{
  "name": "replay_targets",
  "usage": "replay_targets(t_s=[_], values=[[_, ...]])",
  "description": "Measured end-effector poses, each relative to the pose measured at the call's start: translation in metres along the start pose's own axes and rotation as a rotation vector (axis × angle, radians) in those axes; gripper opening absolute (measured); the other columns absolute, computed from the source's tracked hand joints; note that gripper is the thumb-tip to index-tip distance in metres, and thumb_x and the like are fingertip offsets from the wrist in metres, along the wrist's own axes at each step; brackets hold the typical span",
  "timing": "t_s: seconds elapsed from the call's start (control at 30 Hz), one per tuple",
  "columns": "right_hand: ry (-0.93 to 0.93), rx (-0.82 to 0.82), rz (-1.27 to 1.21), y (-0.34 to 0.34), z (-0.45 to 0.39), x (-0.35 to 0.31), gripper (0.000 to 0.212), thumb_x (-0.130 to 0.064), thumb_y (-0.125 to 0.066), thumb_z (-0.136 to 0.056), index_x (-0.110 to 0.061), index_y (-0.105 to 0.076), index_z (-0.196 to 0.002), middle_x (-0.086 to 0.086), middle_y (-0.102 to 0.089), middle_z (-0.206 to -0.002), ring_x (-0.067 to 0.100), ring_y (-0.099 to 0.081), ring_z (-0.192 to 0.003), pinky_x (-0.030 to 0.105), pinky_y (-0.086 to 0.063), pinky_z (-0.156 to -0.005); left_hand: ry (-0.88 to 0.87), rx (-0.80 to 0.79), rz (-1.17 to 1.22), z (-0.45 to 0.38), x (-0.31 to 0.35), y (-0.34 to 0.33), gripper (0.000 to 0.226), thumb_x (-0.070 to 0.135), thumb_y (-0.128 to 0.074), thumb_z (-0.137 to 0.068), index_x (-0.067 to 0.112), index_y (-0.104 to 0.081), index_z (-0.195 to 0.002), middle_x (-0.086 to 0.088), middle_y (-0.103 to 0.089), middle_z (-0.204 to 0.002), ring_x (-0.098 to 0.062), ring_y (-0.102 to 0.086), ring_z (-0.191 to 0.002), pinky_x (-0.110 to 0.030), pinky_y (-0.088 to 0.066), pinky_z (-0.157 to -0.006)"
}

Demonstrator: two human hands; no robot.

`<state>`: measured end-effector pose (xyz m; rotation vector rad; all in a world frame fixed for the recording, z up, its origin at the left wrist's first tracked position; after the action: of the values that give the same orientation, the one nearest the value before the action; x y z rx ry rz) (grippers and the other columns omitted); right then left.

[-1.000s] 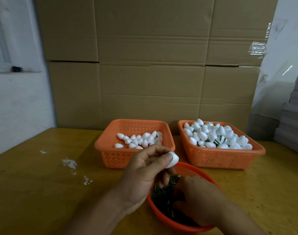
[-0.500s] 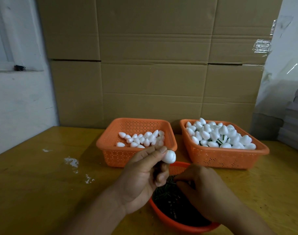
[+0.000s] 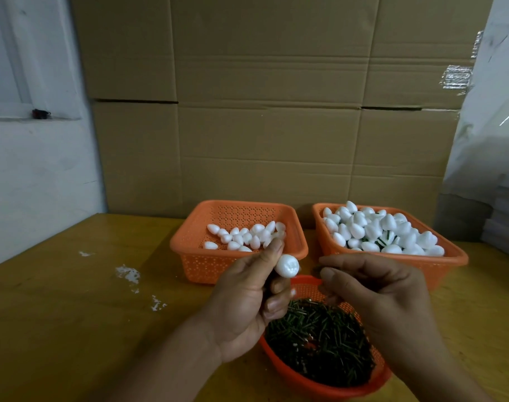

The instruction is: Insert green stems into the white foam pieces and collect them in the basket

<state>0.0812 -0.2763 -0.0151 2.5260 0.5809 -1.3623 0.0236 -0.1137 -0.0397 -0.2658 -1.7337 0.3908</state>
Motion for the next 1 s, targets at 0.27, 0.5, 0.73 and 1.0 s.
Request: replay_targets(t_s=[0.27, 0.5, 0.73, 1.0], values=[[0.233, 0.016, 0.113, -0.004, 0.004, -0.005, 0.012, -0.019, -0.077, -0.07, -0.02, -0.08, -0.082, -0.004, -0.077, -0.076, 0.01, -0.071, -0.069, 0.016, -0.055, -0.062, -0.009, 0.035, 0.002, 0.0, 0.003, -0.002, 0.03, 0.051, -0.065, -0.085, 0.024, -0.069, -0.073, 0.001, -0.039, -0.061, -0.008, -0.036, -0.047, -0.02, -0.03, -0.045], [0.316, -0.071, 0.102, -0.016, 0.008, -0.004, 0.022, -0.006, -0.073, -0.075, -0.015, -0.078, -0.094, -0.01, -0.076, -0.085, 0.007, -0.072, -0.081, 0.013, -0.053, -0.071, 0.008, 0.04, 0.011, 0.001, 0.002, -0.003, 0.037, 0.052, -0.064, -0.085, 0.016, -0.063, -0.077, 0.0, -0.04, -0.058, -0.009, -0.034, -0.044, -0.02, -0.027, -0.043], [0.339, -0.068, 0.098, -0.018, 0.009, -0.002, 0.022, -0.005, -0.073, -0.076, -0.012, -0.078, -0.096, -0.009, -0.077, -0.09, 0.009, -0.073, -0.085, 0.014, -0.054, -0.075, 0.01, 0.012, -0.008, 0.003, 0.002, -0.006, 0.039, 0.051, -0.062, -0.088, 0.015, -0.06, -0.074, 0.0, -0.041, -0.057, -0.008, -0.035, -0.041, -0.019, -0.027, -0.039], [0.386, -0.04, 0.195, -0.017, 0.013, -0.001, 0.024, -0.004, -0.075, -0.078, -0.014, -0.078, -0.099, -0.01, -0.076, -0.091, 0.01, -0.073, -0.085, 0.018, -0.056, -0.073, 0.004, 0.029, -0.047, 0.005, 0.002, -0.007, 0.041, 0.052, -0.062, -0.087, 0.013, -0.061, -0.075, -0.001, -0.04, -0.057, -0.008, -0.035, -0.041, -0.019, -0.024, -0.039]])
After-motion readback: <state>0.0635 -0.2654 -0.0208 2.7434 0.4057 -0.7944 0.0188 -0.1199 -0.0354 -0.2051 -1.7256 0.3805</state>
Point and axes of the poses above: each hand's wrist, its own z-axis away from the middle knuckle, its own y-axis out of the back of the hand, x = y × z, the point moved 3 cm from there along -z, towards the middle knuckle
